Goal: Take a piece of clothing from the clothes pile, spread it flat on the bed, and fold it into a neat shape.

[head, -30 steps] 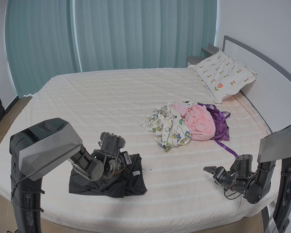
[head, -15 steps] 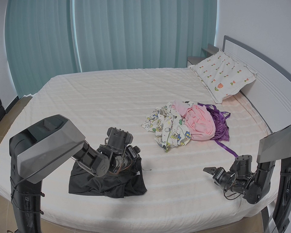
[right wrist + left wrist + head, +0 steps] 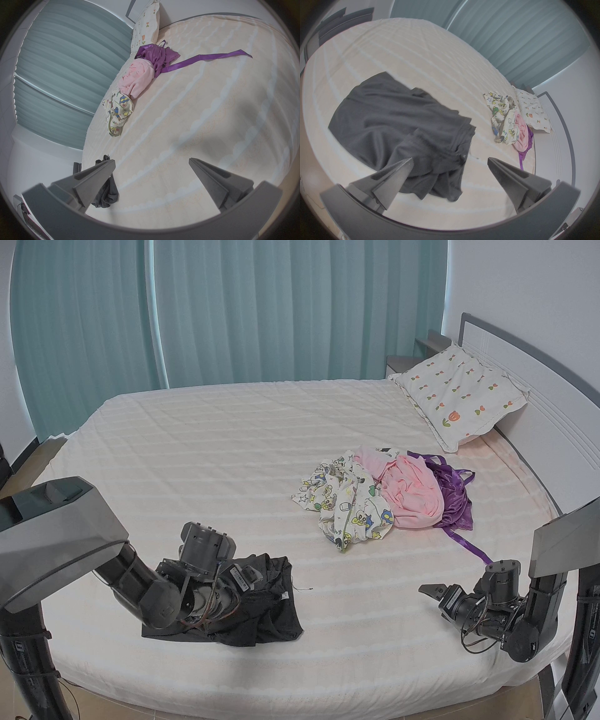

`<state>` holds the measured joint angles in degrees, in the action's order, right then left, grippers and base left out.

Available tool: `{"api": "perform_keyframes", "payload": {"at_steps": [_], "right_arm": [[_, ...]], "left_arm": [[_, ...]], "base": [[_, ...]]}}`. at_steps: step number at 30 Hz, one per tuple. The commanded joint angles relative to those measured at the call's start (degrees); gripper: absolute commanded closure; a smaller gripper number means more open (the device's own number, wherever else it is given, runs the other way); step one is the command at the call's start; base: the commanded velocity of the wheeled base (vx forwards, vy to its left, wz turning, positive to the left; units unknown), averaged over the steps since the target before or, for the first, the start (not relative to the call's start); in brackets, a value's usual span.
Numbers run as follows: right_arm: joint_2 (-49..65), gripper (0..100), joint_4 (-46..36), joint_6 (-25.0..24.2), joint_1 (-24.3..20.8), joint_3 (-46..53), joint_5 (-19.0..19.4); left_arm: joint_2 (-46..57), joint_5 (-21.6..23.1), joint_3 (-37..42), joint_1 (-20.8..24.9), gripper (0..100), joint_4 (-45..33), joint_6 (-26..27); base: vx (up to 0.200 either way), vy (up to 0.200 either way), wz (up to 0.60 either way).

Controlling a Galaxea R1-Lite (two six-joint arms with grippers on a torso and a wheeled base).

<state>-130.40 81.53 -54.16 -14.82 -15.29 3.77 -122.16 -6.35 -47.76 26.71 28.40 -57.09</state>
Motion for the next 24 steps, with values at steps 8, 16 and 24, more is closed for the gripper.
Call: {"api": "perform_keyframes", "payload": {"at_steps": [8, 16, 24], "right_arm": [[-2.75, 0, 4.16, 0.29, -0.56, 1.66, -0.08], [-2.66, 0, 4.25, 0.29, -0.64, 1.66, -0.08], [-2.31, 0, 4.16, 0.73, -0.73, 1.22, -0.51]], "left_arm": [[5.00, 0.29, 10.06, -1.84, 0, 4.38, -5.93], [6.23, 2.75, 11.46, -3.86, 0, 5.96, -7.60], [5.88, 5.30, 14.19, -7.99, 0, 11.41, -7.51]], "base": [[0.000, 0.000, 0.00], [0.000, 0.075, 0.00], [0.000, 0.200, 0.00]]}}
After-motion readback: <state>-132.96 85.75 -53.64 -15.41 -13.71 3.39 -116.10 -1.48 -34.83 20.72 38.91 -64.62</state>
